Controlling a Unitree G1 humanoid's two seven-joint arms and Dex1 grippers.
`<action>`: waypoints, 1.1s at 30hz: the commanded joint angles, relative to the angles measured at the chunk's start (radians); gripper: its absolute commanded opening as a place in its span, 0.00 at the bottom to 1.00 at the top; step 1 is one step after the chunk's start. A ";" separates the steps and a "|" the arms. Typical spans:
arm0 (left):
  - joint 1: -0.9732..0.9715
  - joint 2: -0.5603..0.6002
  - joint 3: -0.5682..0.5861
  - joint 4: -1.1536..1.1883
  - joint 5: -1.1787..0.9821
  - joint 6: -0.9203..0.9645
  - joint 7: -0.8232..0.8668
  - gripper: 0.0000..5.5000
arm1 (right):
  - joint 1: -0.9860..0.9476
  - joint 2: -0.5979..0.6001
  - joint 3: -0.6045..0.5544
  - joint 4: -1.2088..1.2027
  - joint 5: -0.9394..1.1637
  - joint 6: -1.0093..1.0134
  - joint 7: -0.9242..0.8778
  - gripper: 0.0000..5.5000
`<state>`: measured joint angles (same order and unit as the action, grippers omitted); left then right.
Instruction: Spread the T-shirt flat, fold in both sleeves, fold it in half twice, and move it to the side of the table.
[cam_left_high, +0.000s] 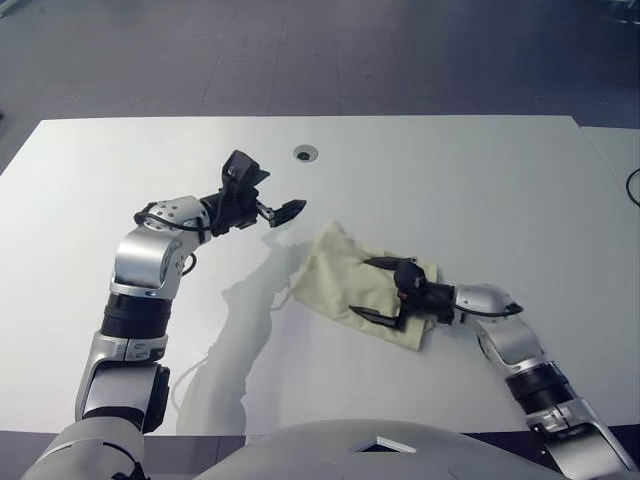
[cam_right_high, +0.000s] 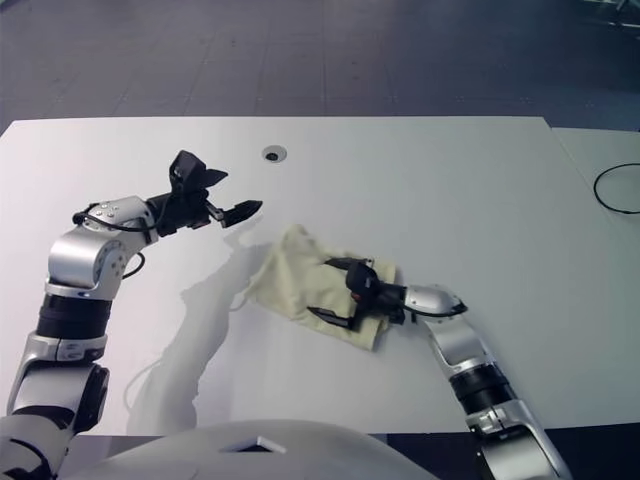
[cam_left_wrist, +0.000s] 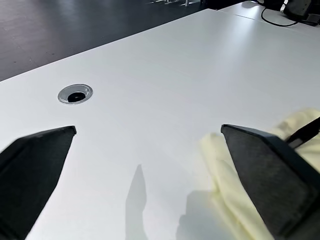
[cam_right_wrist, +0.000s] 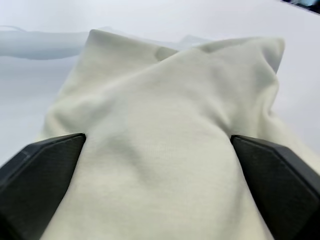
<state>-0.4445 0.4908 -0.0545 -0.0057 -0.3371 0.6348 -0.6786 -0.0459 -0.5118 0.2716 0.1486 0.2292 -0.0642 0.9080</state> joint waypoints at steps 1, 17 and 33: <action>-0.007 0.003 0.033 0.003 0.021 -0.008 0.042 0.98 | 0.177 -0.066 -0.049 0.364 -0.131 0.052 -0.179 0.98; 0.121 -0.237 0.144 -0.117 0.160 -0.024 0.612 0.98 | -0.206 0.164 -0.326 0.371 -0.038 0.308 -0.927 0.98; 0.123 -0.224 0.223 -0.427 0.180 0.160 0.667 0.98 | -0.152 0.228 -0.371 -0.593 -0.014 0.802 -1.009 0.98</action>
<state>-0.3018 0.2580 0.1612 -0.4112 -0.1543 0.7592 -0.0097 -0.2046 -0.2936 -0.0752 -0.4081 0.2185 0.6858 -0.0932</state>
